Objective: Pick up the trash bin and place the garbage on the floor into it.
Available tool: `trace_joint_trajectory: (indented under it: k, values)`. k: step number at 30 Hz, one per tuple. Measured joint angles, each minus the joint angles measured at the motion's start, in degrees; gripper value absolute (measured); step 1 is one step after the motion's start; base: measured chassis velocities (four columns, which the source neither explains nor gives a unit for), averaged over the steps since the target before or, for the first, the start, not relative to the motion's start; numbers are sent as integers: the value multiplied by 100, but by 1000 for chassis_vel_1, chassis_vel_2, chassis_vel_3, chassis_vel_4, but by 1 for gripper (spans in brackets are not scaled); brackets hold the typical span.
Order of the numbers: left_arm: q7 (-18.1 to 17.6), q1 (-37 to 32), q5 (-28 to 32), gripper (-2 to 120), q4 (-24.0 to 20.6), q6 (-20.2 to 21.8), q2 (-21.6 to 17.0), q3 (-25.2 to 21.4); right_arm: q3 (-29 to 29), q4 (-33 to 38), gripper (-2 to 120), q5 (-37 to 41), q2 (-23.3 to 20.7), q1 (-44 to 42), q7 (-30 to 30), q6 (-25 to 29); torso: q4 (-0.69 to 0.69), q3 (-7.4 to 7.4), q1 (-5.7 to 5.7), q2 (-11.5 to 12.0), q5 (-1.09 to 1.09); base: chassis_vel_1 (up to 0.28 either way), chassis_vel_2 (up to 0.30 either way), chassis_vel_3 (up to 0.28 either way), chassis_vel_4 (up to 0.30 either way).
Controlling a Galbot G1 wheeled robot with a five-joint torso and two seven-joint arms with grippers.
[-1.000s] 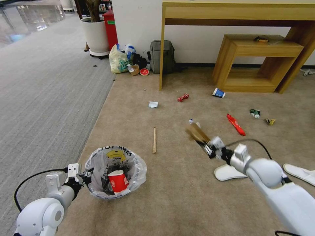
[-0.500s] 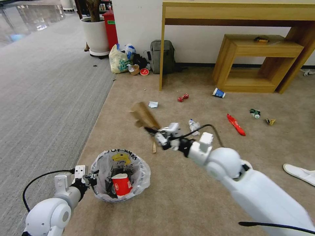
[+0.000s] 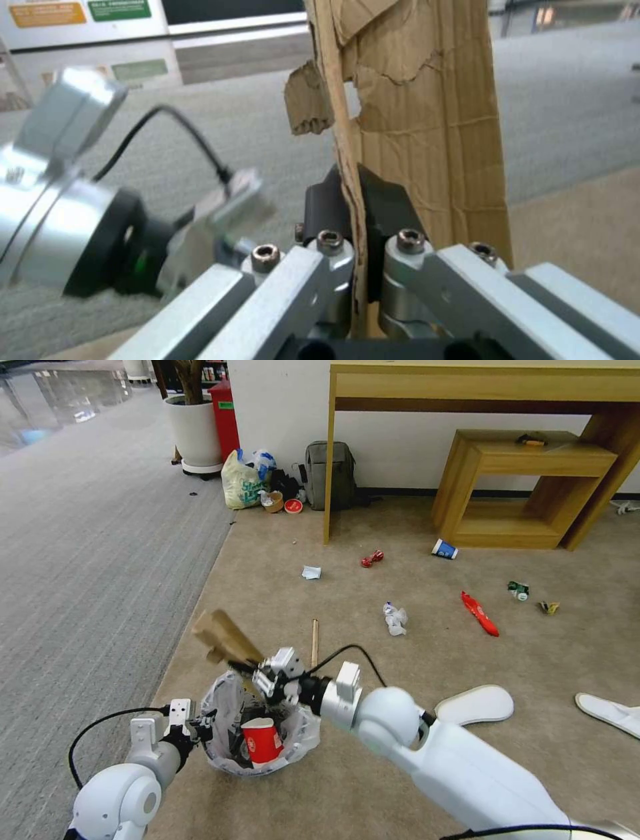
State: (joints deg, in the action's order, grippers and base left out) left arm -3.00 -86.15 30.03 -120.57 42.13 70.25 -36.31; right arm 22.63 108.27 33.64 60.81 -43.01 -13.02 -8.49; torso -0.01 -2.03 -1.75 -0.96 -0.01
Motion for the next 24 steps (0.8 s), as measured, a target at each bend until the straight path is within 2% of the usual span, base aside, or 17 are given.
trace_joint_trajectory:
  k: [4, 6, 7, 10, 11, 14, 15, 18, 19, 24]
  values:
    - [-10, 13, 24, 0, -5, 0, -13, 2, 13, -147, 1, -68, 43, -254, 54, 33, -1, 0, 0, 0, 0, 0, 0, 0, 0]
    - [-10, 14, 28, 0, -12, 0, -18, 1, 13, -272, 10, -177, 116, -328, 59, 92, 0, 0, 0, 1, 1, 0, 0, 0, 0]
    - [-10, 14, 28, 0, -12, 0, -18, 1, 13, -272, 10, -177, 116, -328, 59, 92, 0, 0, 0, 1, 1, 0, 0, 0, 0]
    - [-11, 12, 31, 0, -16, 0, -27, 0, -6, -363, 25, -306, 136, -373, 95, 110, 1, 0, 0, 0, 1, 0, 0, 0, 0]
    - [-11, 12, 31, 0, -16, 0, -27, 0, -6, -363, 25, -306, 136, -373, 95, 110, 1, 0, 0, 0, 1, 0, 0, 0, 0]
    - [-11, 21, 36, 0, -19, 0, -33, -8, -18, -396, 39, -388, 113, -437, 117, 132, 0, 0, 0, 0, 0, 0, 0, 0, 0]
    - [-11, 21, 36, 0, -19, 0, -33, -8, -18, -396, 39, -388, 113, -437, 117, 132, 0, 0, 0, 0, 0, 0, 0, 0, 0]
    - [-10, 28, 39, 0, -19, 0, -30, -29, -112, -304, 54, -391, 84, -493, 242, 125, 1, 0, 0, 0, 1, 0, 0, 0, 0]
    - [-10, 28, 39, 0, -19, 0, -30, -29, -112, -304, 54, -391, 84, -493, 242, 125, 1, 0, 0, 0, 1, 0, 0, 0, 0]
    - [2, 6, 51, 0, -39, 0, 39, -151, -824, -20, 73, -396, -136, -817, 542, -36, 1, 0, 0, 1, 1, 0, 0, 0, 0]
